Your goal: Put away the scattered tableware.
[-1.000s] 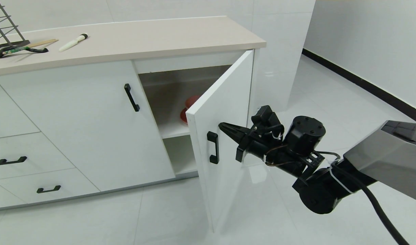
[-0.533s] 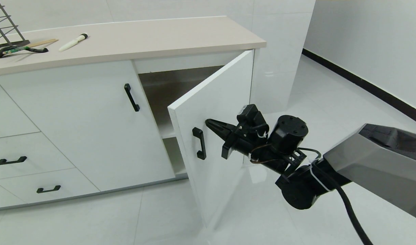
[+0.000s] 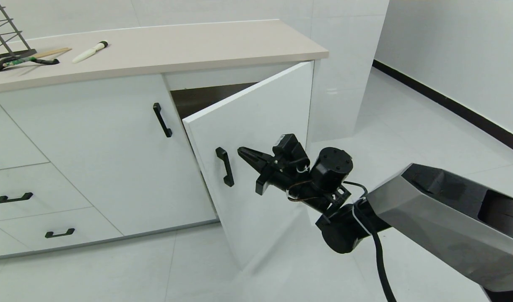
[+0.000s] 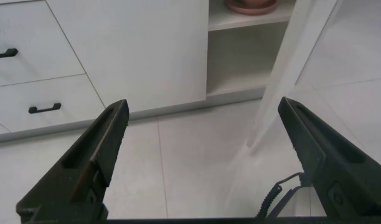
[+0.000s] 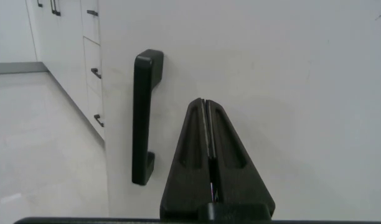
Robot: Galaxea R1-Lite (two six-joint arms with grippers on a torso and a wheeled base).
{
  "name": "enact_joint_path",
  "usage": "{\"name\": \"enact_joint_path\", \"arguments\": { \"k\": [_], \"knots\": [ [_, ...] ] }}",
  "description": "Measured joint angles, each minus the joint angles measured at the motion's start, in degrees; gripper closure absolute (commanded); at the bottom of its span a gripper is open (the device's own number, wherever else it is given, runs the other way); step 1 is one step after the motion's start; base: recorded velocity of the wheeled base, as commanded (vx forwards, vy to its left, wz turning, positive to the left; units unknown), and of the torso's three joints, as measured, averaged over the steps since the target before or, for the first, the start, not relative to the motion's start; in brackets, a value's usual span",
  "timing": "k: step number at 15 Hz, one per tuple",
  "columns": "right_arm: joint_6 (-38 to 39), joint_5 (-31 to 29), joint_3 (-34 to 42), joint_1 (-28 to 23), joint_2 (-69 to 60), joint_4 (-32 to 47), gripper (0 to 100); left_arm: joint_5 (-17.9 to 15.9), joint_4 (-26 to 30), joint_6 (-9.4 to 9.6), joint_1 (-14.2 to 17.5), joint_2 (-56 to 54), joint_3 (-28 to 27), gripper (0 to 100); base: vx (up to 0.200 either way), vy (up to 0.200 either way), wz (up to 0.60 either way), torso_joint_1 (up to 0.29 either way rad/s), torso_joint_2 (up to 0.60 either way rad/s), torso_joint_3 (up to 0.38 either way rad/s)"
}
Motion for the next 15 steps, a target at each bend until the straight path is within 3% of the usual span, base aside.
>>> {"name": "enact_joint_path", "arguments": {
  "k": [6, 13, 15],
  "knots": [
    [0.0, 0.0, 4.7, 0.0, -3.1, -0.2, 100, 0.0, 0.0, -0.02, 0.0, 0.0, 0.0, 0, 0.000, 0.000, 0.00, 0.000, 0.00, 0.000],
    [-0.1, 0.0, 31.0, 1.1, -28.6, -0.4, 100, 0.0, 0.1, 0.00, 0.0, 0.0, 0.0, 0, 0.000, 0.000, 0.00, 0.000, 0.00, 0.000],
    [-0.2, 0.0, 40.1, -1.3, -38.3, -0.4, 100, 0.0, 0.1, -0.02, 0.0, 0.0, 0.0, 0, 0.000, 0.000, 0.00, 0.000, 0.00, 0.000]
  ]
}}
